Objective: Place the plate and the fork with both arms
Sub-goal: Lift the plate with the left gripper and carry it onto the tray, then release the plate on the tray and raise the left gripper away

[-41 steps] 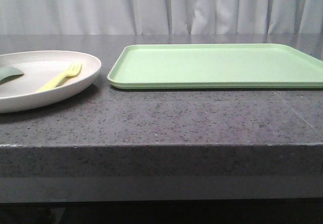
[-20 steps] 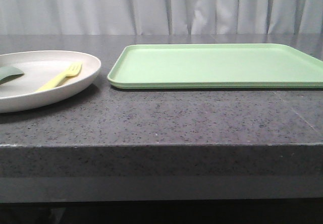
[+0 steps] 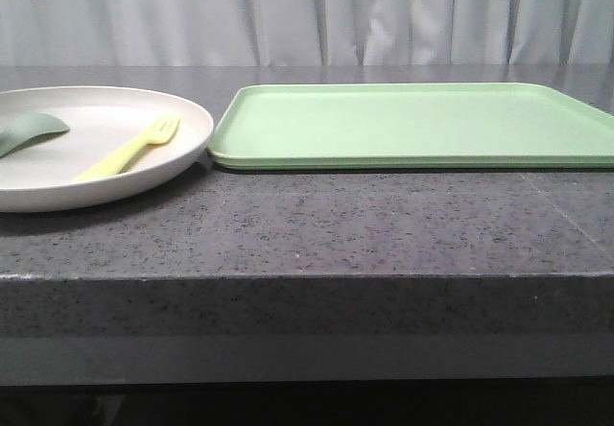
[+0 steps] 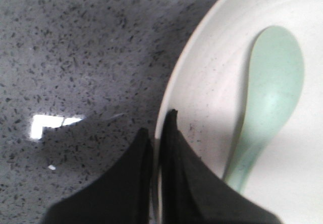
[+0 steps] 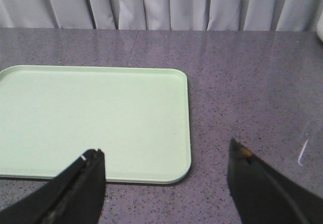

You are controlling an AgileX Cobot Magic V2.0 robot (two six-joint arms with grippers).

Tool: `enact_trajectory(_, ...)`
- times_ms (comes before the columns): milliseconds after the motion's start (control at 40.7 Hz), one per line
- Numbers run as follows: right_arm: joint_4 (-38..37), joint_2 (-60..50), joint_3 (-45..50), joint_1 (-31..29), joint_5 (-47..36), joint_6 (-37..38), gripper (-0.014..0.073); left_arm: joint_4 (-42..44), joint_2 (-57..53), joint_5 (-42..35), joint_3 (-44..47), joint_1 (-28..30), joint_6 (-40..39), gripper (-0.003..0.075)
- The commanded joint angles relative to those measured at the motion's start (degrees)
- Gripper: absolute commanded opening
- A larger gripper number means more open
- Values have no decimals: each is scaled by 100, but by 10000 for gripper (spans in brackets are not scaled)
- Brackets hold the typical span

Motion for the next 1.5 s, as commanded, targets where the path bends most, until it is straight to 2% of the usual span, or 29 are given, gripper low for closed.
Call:
enact_trajectory(0, 10, 39, -207, -22, -432, -37, 535, -707, -388, -205, -140, 273, 377, -16)
enact_trajectory(172, 10, 39, -207, -22, -432, -37, 535, -1072, -590, -205, -242, 641, 479, -17)
enact_trajectory(295, 10, 39, -207, -22, -432, -37, 535, -1324, -645, -205, -410, 683, 479, -18)
enact_trajectory(467, 10, 39, -207, -22, -432, -37, 535, -2262, -603, -197, -669, 607, 783, -18)
enact_trajectory(689, 10, 39, -207, -22, -432, -37, 535, -2302, -17, -182, -1325, -366, 710, -18)
enact_trajectory(885, 10, 39, -207, -22, -432, -37, 535, -2149, 973, -205, -2347, -1523, 275, -18)
enact_trajectory(1033, 10, 39, -207, -22, -432, -37, 535, -2045, 1794, -176, -3302, -2160, 46, -18)
enact_trajectory(1254, 10, 39, -207, -22, -432, -37, 535, -1963, 2761, 29, -4593, -2522, -357, -18)
enact_trajectory(1475, 10, 39, -207, -22, -432, -37, 535, -1963, 3296, 124, -5140, -2547, -804, -18)
